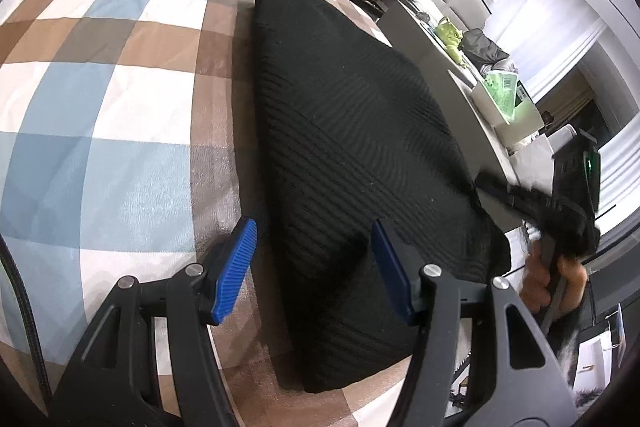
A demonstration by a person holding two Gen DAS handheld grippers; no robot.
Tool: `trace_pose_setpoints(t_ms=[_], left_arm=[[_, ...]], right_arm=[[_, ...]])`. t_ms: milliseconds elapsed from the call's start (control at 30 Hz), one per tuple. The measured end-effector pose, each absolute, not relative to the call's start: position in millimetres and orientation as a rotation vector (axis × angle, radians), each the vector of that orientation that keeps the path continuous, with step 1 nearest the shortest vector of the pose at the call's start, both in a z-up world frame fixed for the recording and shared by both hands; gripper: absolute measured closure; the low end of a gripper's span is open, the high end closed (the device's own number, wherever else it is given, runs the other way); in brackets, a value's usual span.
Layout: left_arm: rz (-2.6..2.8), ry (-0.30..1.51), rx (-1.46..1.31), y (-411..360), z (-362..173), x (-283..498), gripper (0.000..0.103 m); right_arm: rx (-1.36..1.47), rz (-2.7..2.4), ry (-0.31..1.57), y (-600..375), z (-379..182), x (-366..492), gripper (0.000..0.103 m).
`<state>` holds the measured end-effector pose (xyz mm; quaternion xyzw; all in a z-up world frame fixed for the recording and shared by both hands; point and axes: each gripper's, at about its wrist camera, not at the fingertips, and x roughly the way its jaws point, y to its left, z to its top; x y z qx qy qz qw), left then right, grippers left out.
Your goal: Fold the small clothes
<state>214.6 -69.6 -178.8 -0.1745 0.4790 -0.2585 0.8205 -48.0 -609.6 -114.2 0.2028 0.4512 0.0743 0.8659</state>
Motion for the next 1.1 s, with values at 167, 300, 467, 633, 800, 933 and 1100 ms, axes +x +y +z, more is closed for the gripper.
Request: trace_pose_setpoints(t_ms=[167, 300, 467, 633, 800, 933, 1100], left_arm=[[-0.547, 1.014, -0.364, -69.7, -177.5, 215.5, 0.046], [-0.534, 1.014, -0.365, -66.6, -178.0, 217.8, 0.046], [-0.517, 1.026, -0.380, -59.5, -181.2, 223.8, 0.046], [-0.504, 1.028, -0.388, -55.4, -181.6, 229.0, 0.046], [-0.501, 1.027, -0.403, -54.4, -182.4, 231.5, 0.046], [-0.504, 1.027, -0.395, -55.5, -182.3, 230.8, 0.046], [-0.504, 1.026, -0.399, -57.5, -183.2, 234.7, 0.046]], right_arm=[[0.471, 0.118, 0.914, -627.7, -115.6, 4.6, 0.058], [0.466, 0.115, 0.927, -622.6, -126.8, 43.3, 0.058], [0.386, 0.120, 0.912, -616.6, -131.8, 79.2, 0.098], [0.263, 0.232, 0.830, -594.7, -101.5, 85.3, 0.100], [0.224, 0.090, 0.901, -610.6, -116.0, 107.3, 0.100], [0.283, 0.007, 1.044, -630.2, -136.2, 113.6, 0.095], [0.324, 0.090, 0.975, -625.7, -113.3, 93.4, 0.077]])
